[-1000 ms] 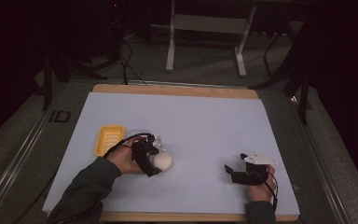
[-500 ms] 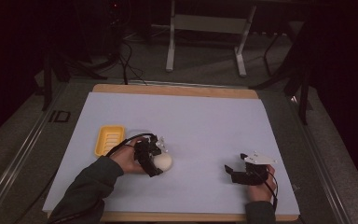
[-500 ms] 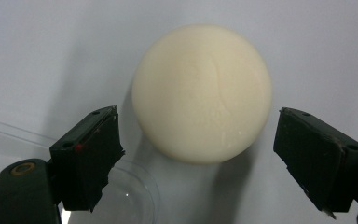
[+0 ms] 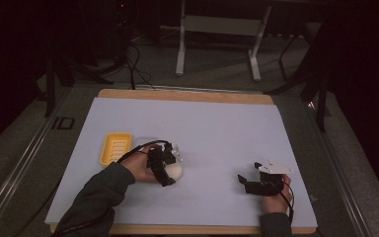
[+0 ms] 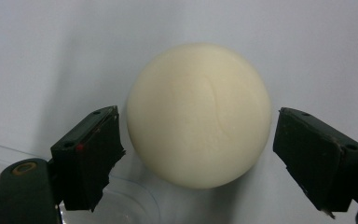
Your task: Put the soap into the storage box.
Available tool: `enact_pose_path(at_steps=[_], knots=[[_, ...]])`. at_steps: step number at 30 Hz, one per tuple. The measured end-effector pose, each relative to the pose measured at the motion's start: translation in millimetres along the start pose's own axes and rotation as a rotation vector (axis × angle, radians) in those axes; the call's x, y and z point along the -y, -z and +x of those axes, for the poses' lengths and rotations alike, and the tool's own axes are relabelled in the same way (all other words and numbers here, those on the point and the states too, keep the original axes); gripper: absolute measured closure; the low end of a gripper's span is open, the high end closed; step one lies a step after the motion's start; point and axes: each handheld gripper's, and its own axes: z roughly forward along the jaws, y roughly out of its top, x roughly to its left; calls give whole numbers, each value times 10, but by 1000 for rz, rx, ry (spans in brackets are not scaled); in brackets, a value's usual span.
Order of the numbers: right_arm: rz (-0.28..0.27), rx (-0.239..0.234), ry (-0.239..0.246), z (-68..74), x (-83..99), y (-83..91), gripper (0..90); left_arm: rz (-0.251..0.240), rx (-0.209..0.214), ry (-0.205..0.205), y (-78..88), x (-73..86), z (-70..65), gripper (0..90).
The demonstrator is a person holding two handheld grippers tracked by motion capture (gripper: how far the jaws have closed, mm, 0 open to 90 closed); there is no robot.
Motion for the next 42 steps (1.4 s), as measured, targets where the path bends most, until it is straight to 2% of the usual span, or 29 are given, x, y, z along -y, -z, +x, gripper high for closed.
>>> enact_pose_path(at_steps=[14, 22, 29, 34, 42], knots=[[0, -1, -2, -1, 0, 0, 161, 37, 12, -16, -47, -78, 8, 165], [2, -1, -1, -3, 0, -2, 161, 73, 5, -41, -85, -115, 10, 171], [3, -2, -1, -4, -1, -3, 162, 85, 13, -43, -94, -133, 20, 210], [4, -3, -2, -4, -1, -4, 161, 114, 10, -62, -117, -166, 11, 211], [9, -5, -1, -4, -3, -6, 161, 149, 7, -68, -155, -195, 4, 222]])
